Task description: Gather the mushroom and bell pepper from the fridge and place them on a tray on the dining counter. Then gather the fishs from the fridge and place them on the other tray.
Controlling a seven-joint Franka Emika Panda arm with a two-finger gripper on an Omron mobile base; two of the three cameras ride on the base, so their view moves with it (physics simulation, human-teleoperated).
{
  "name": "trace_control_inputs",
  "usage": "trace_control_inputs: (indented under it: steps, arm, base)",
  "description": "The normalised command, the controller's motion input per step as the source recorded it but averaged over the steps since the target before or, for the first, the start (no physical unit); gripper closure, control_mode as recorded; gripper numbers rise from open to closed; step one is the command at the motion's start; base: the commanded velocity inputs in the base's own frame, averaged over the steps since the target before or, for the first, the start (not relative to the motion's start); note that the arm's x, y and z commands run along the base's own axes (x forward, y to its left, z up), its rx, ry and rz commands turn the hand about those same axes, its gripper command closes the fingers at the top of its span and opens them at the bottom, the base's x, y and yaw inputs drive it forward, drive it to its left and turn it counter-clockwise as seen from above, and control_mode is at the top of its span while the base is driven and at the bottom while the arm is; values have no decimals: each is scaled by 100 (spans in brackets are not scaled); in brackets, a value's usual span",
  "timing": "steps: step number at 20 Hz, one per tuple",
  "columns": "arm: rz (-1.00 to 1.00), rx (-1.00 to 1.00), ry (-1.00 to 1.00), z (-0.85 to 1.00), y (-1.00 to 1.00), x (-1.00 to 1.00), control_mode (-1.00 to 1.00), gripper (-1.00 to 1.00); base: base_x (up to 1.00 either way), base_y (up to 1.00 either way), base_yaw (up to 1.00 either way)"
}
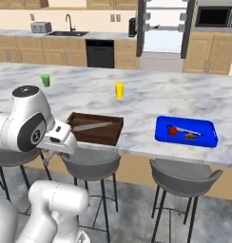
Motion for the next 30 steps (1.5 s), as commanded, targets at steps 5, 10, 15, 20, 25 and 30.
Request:
trace_control_inputs:
  steps: [5,10,15,20,25,30]
  arm:
    - [0,0,0,0,0,0,100,100]
    - [0,0,0,0,0,0,100,100]
    - [0,0,0,0,0,0,100,100]
    - [0,0,0,0,0,0,100,100]
    - [0,0,9,0,41,100,-100,100]
    - [0,0,12,-4,19,96,-100,100]
  base:
    - [50,1,5]
    - [52,1,0]
    - [57,0,0]
    - [60,8,0]
    - [0,0,0]
    - [0,0,0]
